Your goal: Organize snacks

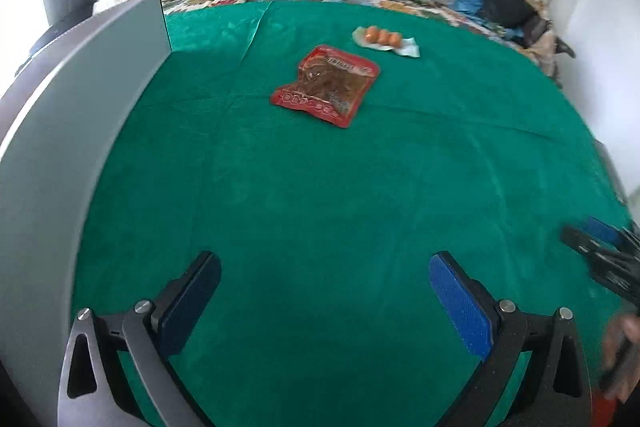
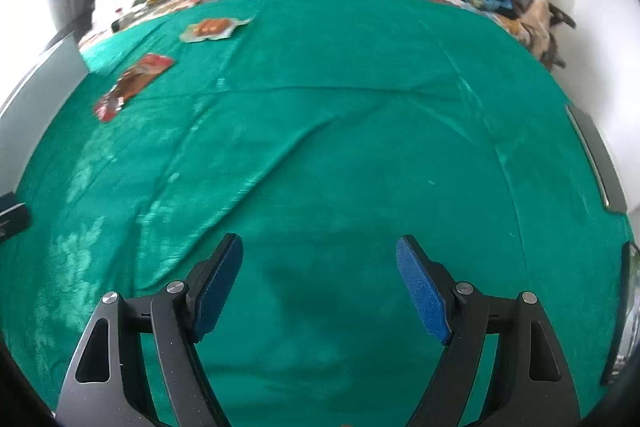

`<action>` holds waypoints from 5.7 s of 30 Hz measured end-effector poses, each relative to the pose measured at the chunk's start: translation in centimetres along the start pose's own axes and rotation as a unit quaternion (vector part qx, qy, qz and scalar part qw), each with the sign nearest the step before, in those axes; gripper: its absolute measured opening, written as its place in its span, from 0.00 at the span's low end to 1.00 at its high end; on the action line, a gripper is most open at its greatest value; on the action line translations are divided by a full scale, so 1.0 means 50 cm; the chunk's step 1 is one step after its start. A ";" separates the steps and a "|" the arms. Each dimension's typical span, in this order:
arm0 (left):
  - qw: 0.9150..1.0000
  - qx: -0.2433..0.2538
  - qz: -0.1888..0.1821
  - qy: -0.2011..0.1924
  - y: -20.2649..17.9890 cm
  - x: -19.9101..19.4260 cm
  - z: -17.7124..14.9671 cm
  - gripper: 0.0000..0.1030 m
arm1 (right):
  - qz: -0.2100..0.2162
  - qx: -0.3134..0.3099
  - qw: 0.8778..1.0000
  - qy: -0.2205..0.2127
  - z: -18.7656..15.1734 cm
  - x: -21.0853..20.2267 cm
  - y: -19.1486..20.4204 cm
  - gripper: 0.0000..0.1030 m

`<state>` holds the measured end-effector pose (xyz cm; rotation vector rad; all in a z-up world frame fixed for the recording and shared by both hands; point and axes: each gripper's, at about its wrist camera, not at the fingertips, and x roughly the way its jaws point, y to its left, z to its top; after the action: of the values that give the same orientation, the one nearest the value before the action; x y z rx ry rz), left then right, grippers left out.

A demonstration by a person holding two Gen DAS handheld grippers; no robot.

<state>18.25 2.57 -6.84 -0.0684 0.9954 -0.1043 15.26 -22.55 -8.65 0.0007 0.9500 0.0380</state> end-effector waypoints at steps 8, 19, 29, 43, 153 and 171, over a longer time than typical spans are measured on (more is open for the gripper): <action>0.999 0.028 0.029 -0.009 -0.014 0.051 -0.001 1.00 | 0.001 0.008 0.999 -0.037 -0.029 -0.016 -0.045 0.80; 0.999 0.027 0.029 -0.022 -0.014 0.047 -0.007 1.00 | -0.015 0.001 0.999 -0.032 -0.023 -0.006 -0.046 0.84; 0.999 0.027 0.029 -0.022 -0.013 0.047 -0.007 1.00 | -0.015 0.000 0.999 -0.031 -0.022 -0.006 -0.048 0.85; 0.999 0.027 0.029 -0.022 -0.014 0.049 -0.007 1.00 | -0.015 0.000 0.999 -0.031 -0.021 -0.007 -0.049 0.85; 0.999 0.031 0.028 -0.023 0.101 0.060 0.025 1.00 | 0.130 -0.291 0.945 0.074 0.521 0.335 0.272 0.57; 0.999 0.032 0.029 -0.023 0.100 0.061 0.024 1.00 | 0.166 -0.055 0.963 0.206 0.262 0.076 0.015 0.58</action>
<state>21.18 7.17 -9.23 0.0159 0.9461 -0.0816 28.11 -21.46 -4.11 0.0504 1.3564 0.4143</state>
